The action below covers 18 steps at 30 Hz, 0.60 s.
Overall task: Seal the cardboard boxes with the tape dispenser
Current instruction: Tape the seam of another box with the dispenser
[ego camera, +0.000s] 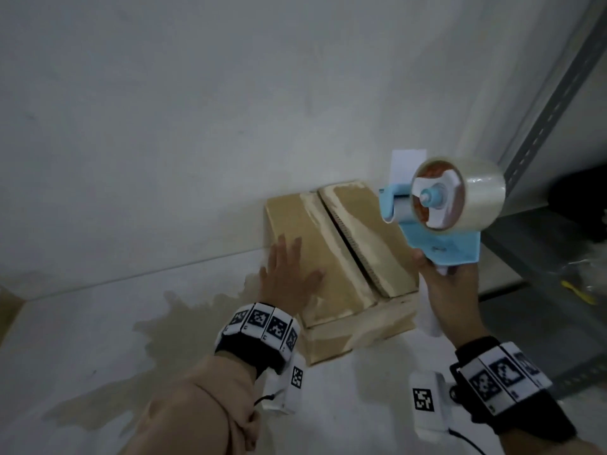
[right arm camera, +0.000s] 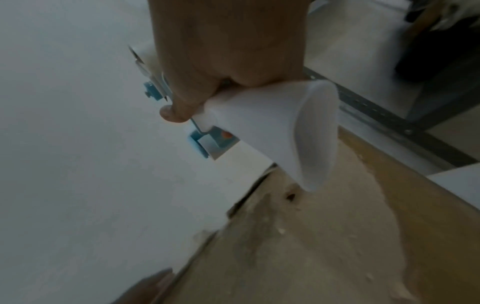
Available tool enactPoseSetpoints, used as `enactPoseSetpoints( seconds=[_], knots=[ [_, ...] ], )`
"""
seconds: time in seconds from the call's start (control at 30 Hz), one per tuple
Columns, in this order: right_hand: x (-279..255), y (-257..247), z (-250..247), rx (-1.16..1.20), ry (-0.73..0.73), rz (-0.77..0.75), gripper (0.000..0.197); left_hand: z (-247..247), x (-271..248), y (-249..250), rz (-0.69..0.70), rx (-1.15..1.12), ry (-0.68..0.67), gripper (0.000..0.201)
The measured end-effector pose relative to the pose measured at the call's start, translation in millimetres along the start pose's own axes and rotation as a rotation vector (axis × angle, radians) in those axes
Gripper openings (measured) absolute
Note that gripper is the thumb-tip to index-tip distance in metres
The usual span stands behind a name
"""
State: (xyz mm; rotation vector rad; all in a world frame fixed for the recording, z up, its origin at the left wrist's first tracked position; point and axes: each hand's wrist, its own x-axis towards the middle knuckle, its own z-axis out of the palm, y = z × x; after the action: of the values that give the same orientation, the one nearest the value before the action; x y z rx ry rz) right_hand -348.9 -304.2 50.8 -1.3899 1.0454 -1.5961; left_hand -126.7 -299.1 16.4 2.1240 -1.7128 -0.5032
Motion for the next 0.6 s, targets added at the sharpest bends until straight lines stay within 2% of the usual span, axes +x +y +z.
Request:
enactPoseSetpoints(
  seconds=[0.13,0.4,0.53,0.6],
  knots=[
    [6,16,-6,-0.028,0.023,0.047,0.038,9,7,-6,-0.081,-0.226,-0.12,0.083],
    [4,20,1,-0.077,-0.061,0.096,0.035,0,-35,-10,-0.094,-0.219,-0.041,0.073],
    [-9,24,10,-0.096,-0.11,0.123,0.037,5,-80,-26,-0.209,0.083,-0.029,0.077],
    [-19,22,18,-0.105,-0.16,0.143,0.031,-3,-105,-30,-0.271,0.212,0.028,0.086]
  ],
)
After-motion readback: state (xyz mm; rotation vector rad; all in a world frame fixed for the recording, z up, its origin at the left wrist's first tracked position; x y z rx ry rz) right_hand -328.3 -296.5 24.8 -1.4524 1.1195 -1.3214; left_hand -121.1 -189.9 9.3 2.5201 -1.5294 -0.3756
